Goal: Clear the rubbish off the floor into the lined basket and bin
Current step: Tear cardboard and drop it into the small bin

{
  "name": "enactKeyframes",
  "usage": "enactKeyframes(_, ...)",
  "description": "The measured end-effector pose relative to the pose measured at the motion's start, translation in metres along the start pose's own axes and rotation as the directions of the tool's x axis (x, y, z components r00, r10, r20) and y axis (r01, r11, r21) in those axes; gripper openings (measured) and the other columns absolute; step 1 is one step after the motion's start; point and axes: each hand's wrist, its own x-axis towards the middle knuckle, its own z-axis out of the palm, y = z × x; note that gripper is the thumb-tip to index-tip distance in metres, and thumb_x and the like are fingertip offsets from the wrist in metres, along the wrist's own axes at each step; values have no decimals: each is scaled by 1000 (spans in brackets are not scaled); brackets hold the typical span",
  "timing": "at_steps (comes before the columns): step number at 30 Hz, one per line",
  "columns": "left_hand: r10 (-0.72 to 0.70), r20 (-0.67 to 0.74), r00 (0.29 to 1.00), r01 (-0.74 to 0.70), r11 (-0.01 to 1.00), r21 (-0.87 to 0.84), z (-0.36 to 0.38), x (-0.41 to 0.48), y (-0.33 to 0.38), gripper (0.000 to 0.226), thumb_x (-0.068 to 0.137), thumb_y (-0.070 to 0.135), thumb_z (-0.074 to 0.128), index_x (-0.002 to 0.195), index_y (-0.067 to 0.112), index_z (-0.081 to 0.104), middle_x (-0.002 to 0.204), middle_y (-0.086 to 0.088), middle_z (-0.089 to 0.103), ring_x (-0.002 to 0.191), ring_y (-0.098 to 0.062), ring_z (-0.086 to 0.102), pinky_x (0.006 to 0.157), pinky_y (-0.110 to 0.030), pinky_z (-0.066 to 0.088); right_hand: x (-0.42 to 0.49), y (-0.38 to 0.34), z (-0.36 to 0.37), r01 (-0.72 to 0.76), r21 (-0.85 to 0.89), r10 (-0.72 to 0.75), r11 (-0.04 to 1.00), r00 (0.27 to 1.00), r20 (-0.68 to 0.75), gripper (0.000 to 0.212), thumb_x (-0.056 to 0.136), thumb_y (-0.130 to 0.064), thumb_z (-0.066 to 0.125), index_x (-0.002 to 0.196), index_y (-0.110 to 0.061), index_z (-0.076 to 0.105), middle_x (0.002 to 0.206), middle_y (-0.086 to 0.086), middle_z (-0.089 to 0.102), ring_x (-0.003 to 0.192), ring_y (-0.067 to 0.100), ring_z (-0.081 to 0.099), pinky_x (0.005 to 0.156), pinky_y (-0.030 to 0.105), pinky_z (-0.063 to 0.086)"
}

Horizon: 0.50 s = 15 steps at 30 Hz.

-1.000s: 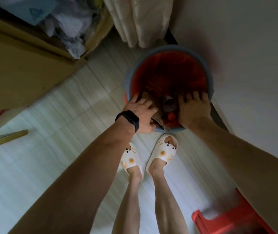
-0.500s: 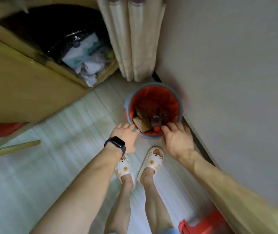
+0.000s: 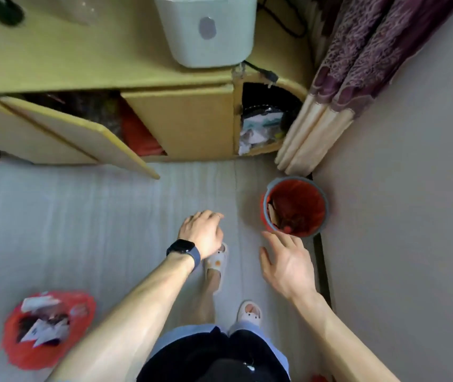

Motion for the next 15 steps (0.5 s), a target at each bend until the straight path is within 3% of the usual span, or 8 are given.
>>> enactKeyframes(3, -244, -45, 969, 231, 953, -194, 20, -75, -41, 43, 91, 25, 48, 133, 27, 53, 133, 0, 57, 122, -24, 51, 101, -34, 38, -29, -32, 14, 131, -7, -131, 991, 990, 48, 36, 91, -31, 62, 125, -21, 66, 123, 3, 67, 113, 34, 58, 90, 43, 51)
enactKeyframes(6, -394, 2, 919, 380, 886, -266, 49, -143, -74, 42, 90, 26, 50, 131, 30, 54, 132, 1, 58, 119, -23, 53, 98, -33, 41, -53, -64, 34, 251, -33, -245, 968, 963, 115, 36, 93, -35, 57, 127, -27, 64, 126, -1, 65, 114, 32, 56, 90, 42, 50)
enactKeyframes(10, -612, 88, 786, 599, 719, -352, 109, -250, -125, 40, 90, 28, 47, 129, 32, 54, 130, 1, 59, 117, -24, 55, 96, -34, 42, -94, -120, 84, 464, -43, -435, 885, 855, 282, 38, 95, -41, 52, 131, -32, 61, 131, -5, 62, 123, 27, 51, 95, 41, 48)
enactKeyframes(15, -757, 180, 629, 735, 503, -455, 174, -346, -172, 41, 92, 32, 45, 132, 33, 51, 127, -1, 60, 112, -25, 58, 90, -37, 48, -144, -179, 148, 641, -15, -584, 767, 709, 395, 38, 94, -39, 56, 130, -30, 63, 129, -3, 65, 123, 27, 52, 95, 43, 50)
